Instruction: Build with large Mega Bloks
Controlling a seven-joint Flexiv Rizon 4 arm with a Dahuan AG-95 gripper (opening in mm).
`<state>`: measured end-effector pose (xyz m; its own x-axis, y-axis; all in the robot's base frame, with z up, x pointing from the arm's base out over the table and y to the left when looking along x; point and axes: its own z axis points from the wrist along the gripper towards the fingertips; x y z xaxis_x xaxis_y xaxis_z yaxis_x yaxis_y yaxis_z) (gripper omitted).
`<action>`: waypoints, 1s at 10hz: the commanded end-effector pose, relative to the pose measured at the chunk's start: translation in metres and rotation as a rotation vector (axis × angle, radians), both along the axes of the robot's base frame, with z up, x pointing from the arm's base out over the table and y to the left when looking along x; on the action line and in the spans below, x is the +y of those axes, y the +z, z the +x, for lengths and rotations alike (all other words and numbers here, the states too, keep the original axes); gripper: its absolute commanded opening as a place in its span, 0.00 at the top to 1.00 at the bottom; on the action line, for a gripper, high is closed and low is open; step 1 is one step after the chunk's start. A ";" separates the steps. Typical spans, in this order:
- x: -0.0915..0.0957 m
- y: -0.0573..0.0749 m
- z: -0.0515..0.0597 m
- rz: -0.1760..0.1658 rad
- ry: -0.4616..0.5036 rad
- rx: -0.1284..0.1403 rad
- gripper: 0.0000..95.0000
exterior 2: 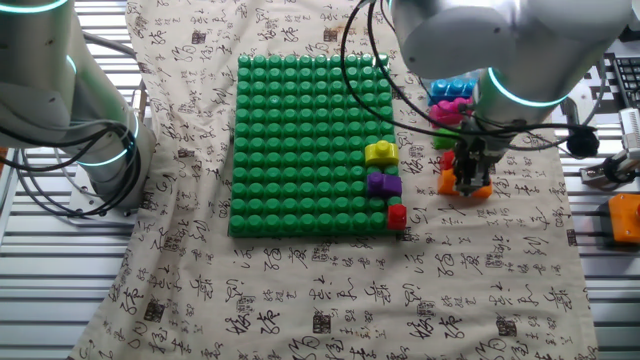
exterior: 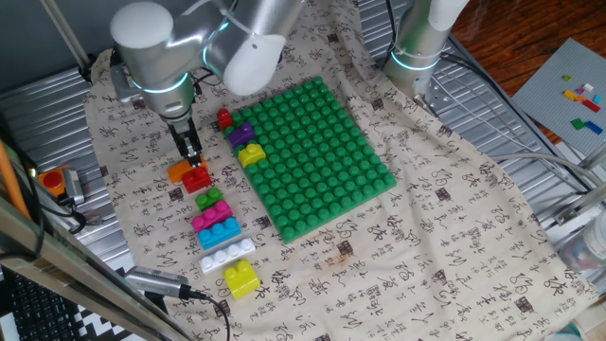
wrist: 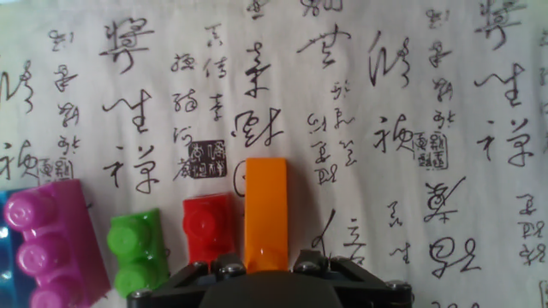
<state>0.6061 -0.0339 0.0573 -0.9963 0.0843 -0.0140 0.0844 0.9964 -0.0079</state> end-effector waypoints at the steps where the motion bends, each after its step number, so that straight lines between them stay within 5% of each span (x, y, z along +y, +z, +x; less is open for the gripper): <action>1: 0.000 -0.001 -0.002 0.001 0.001 0.000 0.60; 4: 0.000 -0.005 -0.006 -0.001 0.004 -0.004 0.60; 5: 0.000 -0.006 -0.006 -0.002 0.002 -0.006 0.80; 7: 0.002 -0.008 -0.006 -0.003 0.000 -0.011 0.80; 8: 0.002 -0.008 -0.006 -0.004 0.000 -0.011 1.00; 10: 0.002 -0.008 -0.006 -0.004 0.005 -0.010 1.00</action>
<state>0.6000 -0.0317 0.0506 -0.9967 0.0774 -0.0258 0.0777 0.9969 -0.0117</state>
